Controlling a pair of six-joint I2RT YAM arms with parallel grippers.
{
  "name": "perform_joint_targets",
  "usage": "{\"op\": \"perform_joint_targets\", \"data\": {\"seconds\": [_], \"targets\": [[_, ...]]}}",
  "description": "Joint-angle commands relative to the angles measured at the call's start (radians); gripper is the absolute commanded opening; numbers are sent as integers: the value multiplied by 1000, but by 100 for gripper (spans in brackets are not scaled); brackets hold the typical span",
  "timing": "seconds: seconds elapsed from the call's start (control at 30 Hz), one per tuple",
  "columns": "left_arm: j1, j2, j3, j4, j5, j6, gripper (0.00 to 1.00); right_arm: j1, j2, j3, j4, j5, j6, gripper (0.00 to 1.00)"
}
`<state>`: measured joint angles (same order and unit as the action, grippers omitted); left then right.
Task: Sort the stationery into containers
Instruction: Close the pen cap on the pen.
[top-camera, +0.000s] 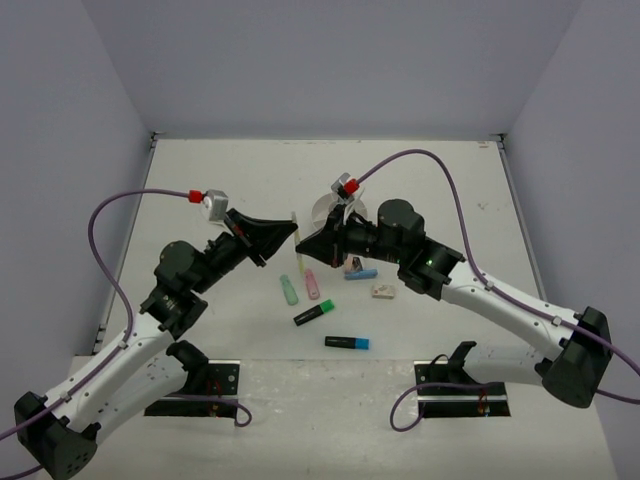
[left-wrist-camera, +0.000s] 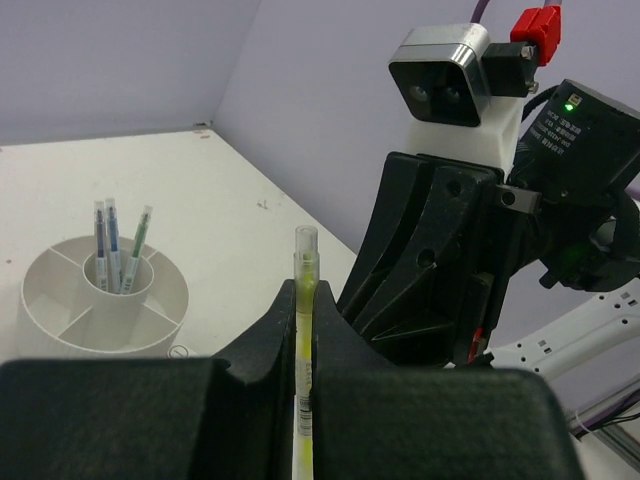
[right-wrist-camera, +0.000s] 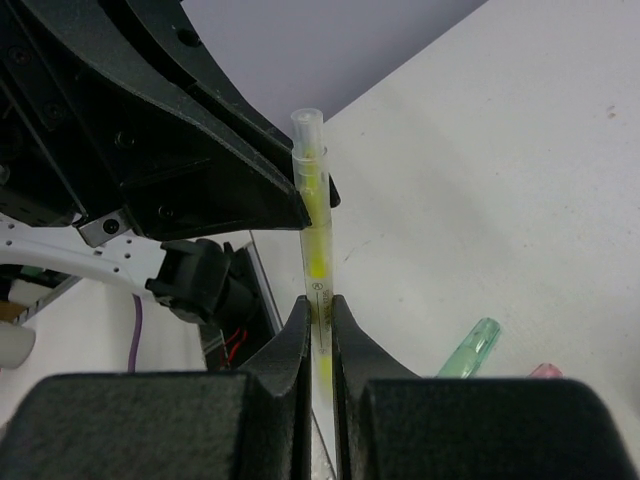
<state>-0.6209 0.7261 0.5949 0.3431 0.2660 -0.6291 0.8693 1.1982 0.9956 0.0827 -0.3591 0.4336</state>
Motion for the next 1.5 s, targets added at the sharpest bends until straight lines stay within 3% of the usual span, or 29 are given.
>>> {"op": "perform_joint_targets", "data": {"seconds": [0.0,0.1,0.17,0.33,0.37,0.4,0.53,0.63,0.67,0.77,0.83,0.93,1.0,1.1,1.17,1.2,1.33,1.4,1.47], "targets": [[-16,14,9,-112,139,26,1,-26,-43,41,188,39,20,0],[-17,26,18,-113,144,19,18,-27,-47,26,206,6,4,0],[-16,30,21,-111,140,19,23,-26,-49,-5,235,-32,-3,0],[-15,22,28,-110,106,16,15,-21,-61,-57,271,-60,-21,0],[-15,20,31,-112,99,16,11,-19,-64,-62,270,-60,-23,0],[-17,19,37,-116,91,16,0,-19,-68,-66,267,-60,-27,0],[-16,8,36,-96,107,28,0,-18,-71,-81,264,-78,-43,1],[-17,-9,22,-34,164,41,0,-19,-55,-87,267,-122,-49,11],[-16,-23,13,-3,202,44,0,-18,-42,-87,268,-163,-46,23],[-16,-49,-13,71,229,41,0,-18,-10,-91,300,-216,-21,27],[-15,-54,-18,86,230,34,0,-19,-10,-100,321,-217,-10,22],[-16,-42,-3,55,213,36,0,-18,-21,-92,315,-207,-13,1],[-14,-37,5,30,193,40,7,-19,-28,-88,311,-207,-20,0],[-16,-41,16,5,146,48,68,-19,-38,-93,298,-205,-38,0],[-16,-42,39,-31,112,70,91,-18,-40,-96,276,-198,-53,0],[-16,-39,66,-62,95,82,95,-19,-40,-103,270,-201,-65,0],[-16,-39,113,-88,105,145,92,-19,-44,-118,254,-260,-86,0],[-16,-38,136,-103,105,155,83,-19,-52,-122,246,-281,-91,0],[-15,-36,155,-107,111,165,65,-19,-54,-112,225,-297,-106,0]]}}
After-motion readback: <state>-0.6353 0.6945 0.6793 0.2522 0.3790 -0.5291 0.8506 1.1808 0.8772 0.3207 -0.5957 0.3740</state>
